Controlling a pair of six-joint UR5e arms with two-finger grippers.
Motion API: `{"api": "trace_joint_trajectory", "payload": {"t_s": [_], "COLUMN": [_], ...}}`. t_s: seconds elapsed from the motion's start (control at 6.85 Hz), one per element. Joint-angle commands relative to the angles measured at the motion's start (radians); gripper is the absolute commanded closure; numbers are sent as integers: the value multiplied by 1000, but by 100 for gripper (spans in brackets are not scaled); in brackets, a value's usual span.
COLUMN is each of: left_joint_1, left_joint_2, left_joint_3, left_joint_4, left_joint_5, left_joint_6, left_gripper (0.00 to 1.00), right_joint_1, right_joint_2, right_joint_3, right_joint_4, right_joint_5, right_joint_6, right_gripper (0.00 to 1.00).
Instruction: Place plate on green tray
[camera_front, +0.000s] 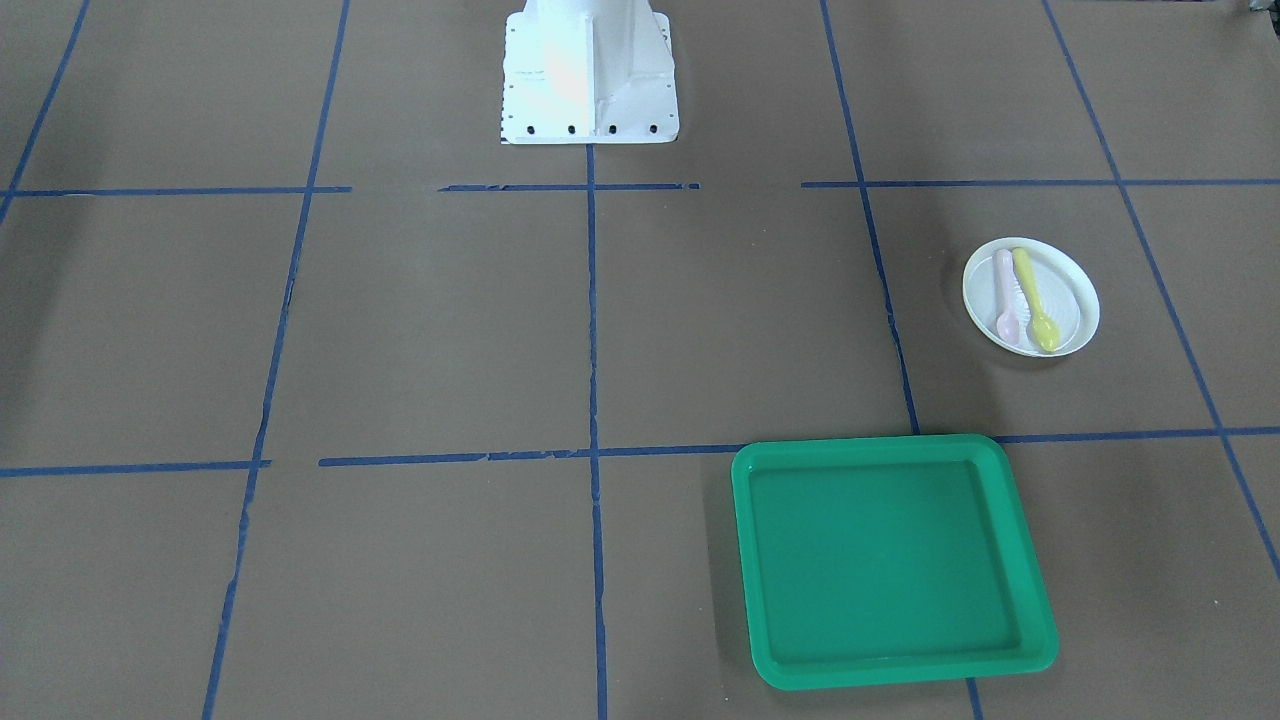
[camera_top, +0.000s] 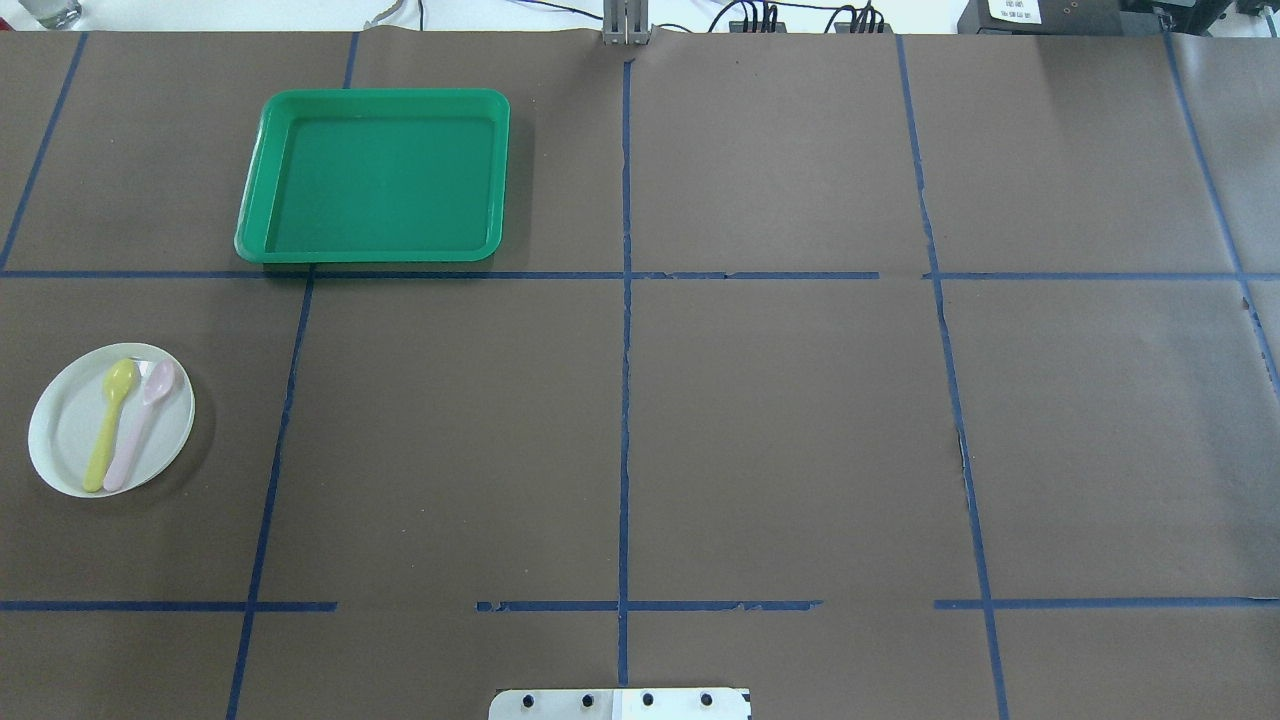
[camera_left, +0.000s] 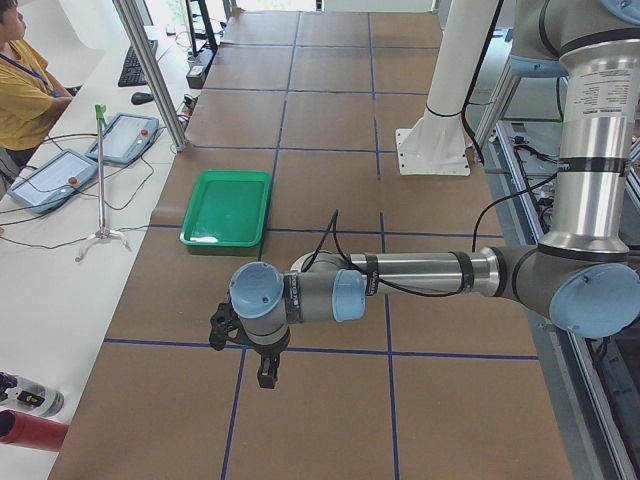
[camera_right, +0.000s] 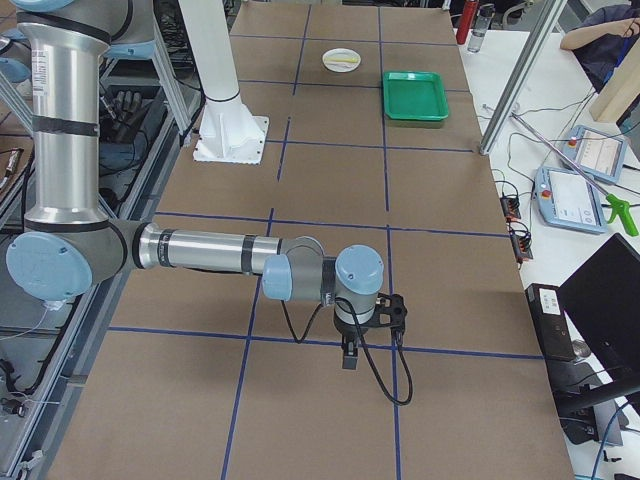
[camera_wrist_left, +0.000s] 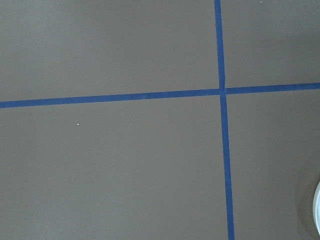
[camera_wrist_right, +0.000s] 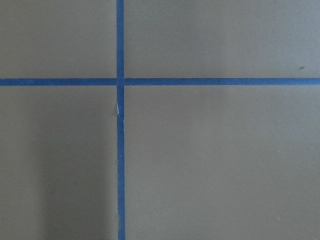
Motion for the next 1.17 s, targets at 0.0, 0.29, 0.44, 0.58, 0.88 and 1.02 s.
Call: {"api": "trace_joint_trajectory", "payload": {"t_s": [0.0, 0.29, 0.44, 0.58, 0.88, 1.02], "left_joint_1": [-14, -15, -15, -12, -9, 56], "left_joint_2": [33, 61, 59, 56, 57, 48], "left_joint_3": [-56, -78, -75, -59, 85, 70], "left_joint_4": [-3, -3, -5, -9, -252, -287], "left_joint_5": [0, 0, -2, -5, -12, -12], "left_joint_6": [8, 8, 6, -1, -49, -139], "left_gripper": [0, 0, 0, 0, 0, 0], "right_joint_1": [0, 0, 0, 0, 0, 0], "right_joint_2": [-1, 1, 1, -1, -1, -1], "right_joint_3": [1, -1, -1, -1, -1, -1], "right_joint_4": [0, 0, 0, 0, 0, 0], "right_joint_5": [0, 0, 0, 0, 0, 0], "right_joint_6": [0, 0, -2, -2, -2, -2], "right_gripper": [0, 0, 0, 0, 0, 0]}}
